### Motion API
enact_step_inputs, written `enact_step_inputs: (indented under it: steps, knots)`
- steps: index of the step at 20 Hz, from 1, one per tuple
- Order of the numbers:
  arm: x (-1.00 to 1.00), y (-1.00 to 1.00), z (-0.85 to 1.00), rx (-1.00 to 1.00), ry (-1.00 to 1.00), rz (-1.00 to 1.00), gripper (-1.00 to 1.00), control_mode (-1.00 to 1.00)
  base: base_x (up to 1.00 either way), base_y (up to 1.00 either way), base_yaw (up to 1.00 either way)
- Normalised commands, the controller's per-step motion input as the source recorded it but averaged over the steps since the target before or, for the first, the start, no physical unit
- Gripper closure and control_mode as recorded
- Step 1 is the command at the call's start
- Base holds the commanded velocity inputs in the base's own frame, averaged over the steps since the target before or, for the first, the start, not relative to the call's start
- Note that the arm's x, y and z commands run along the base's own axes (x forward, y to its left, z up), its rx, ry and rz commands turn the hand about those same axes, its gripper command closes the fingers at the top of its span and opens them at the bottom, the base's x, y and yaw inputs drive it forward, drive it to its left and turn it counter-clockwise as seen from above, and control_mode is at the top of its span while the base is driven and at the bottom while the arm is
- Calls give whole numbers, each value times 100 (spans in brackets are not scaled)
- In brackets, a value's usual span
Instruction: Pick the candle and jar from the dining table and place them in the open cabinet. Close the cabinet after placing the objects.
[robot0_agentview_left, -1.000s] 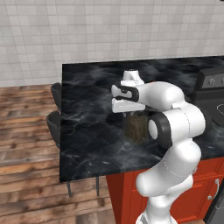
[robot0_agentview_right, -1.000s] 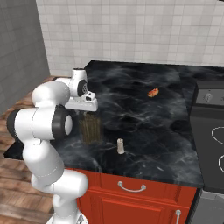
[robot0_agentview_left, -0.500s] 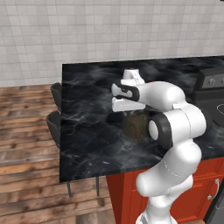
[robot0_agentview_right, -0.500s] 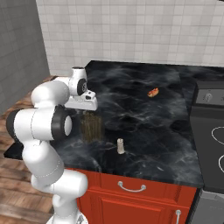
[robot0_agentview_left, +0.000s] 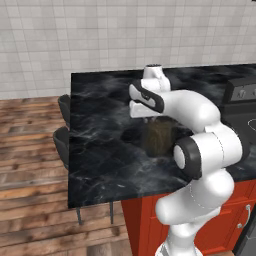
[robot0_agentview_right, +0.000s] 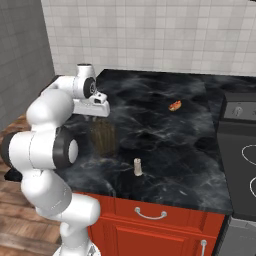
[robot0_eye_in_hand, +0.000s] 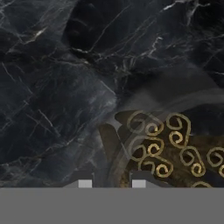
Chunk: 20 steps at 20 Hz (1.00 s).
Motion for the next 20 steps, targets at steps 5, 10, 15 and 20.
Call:
enact_step_inputs:
  steps: [5, 10, 15, 20]
  knots:
    - [-20, -10, 66, -6, -9, 0, 100, -100, 0, 0, 0]
    - [-14, -4, 52, -5, -7, 11, 100, -100, 0, 0, 0]
    - [-16, 0, 31, -1, -1, 26, 100, -100, 0, 0, 0]
    - [-22, 0, 20, -1, 0, 26, 100, -100, 0, 0, 0]
